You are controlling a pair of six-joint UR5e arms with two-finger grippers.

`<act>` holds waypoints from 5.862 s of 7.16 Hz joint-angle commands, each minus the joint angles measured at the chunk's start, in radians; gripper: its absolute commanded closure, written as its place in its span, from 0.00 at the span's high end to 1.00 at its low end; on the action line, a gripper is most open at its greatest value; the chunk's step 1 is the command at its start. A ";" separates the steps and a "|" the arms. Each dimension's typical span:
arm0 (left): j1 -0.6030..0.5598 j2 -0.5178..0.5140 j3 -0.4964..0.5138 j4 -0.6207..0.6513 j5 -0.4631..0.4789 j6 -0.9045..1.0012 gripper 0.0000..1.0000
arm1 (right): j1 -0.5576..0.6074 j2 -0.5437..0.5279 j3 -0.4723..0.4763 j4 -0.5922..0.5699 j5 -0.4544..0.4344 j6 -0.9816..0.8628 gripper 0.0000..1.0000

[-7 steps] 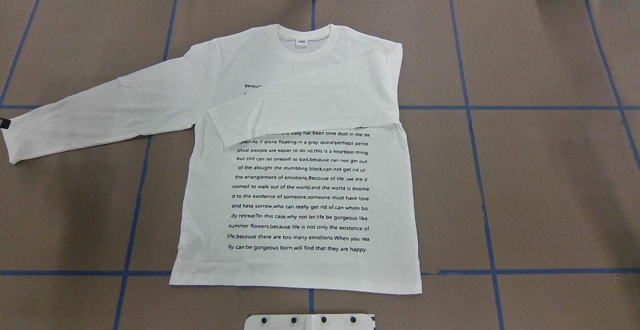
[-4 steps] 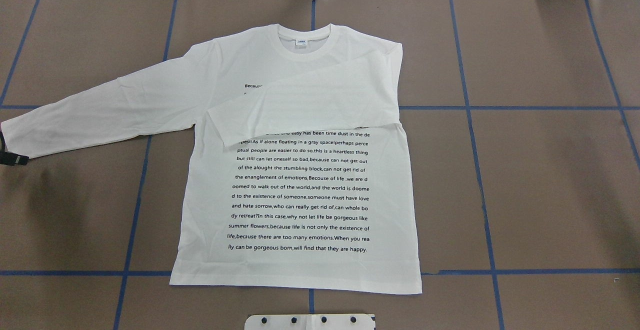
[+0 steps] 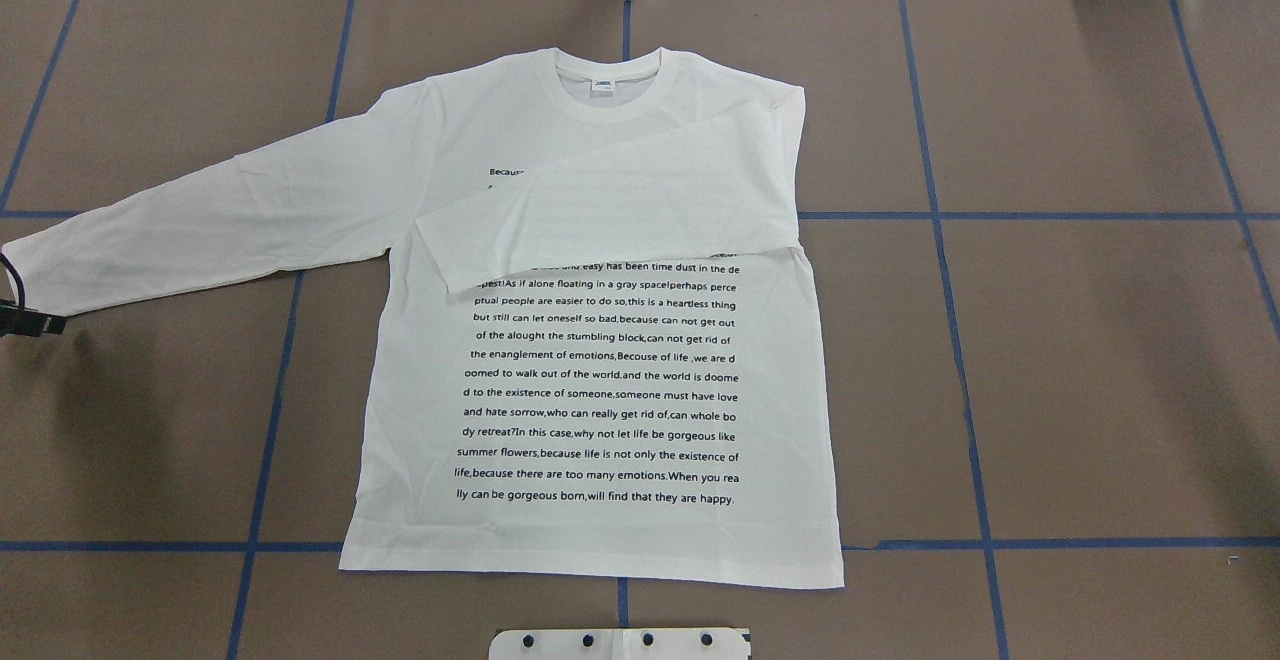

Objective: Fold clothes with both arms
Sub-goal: 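Lower the left gripper and grasp the sleeve cuff, then lift the held sleeve and carry it across the shirt with the left gripper, then lay the sleeve across the chest, open the left gripper and withdraw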

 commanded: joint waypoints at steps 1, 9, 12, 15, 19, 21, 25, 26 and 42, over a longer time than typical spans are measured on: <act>0.001 -0.006 0.003 0.002 0.027 0.000 0.78 | 0.000 0.000 0.002 0.000 0.000 0.001 1.00; 0.002 0.003 0.001 0.006 0.043 -0.001 0.34 | 0.004 -0.002 0.008 0.000 0.000 0.001 1.00; -0.001 0.006 -0.029 0.006 0.043 0.000 0.00 | 0.004 0.000 0.012 0.000 0.000 0.001 1.00; -0.008 -0.049 -0.109 0.011 0.037 -0.001 0.00 | 0.008 0.002 0.014 0.000 0.000 0.001 1.00; -0.022 -0.300 -0.190 0.355 0.031 -0.043 0.00 | 0.008 0.005 0.011 -0.002 0.000 0.002 1.00; -0.019 -0.470 -0.265 0.628 0.031 -0.104 0.00 | 0.008 0.011 0.009 0.000 0.000 0.002 1.00; 0.033 -0.711 -0.260 0.743 0.008 -0.292 0.00 | 0.009 0.015 0.008 -0.002 0.002 0.004 1.00; 0.060 -0.754 -0.258 0.740 0.004 -0.354 0.00 | 0.012 0.015 0.011 -0.002 0.006 0.004 1.00; 0.544 -0.913 -0.036 0.376 0.224 -0.397 1.00 | 0.014 0.014 0.006 -0.002 0.005 0.046 1.00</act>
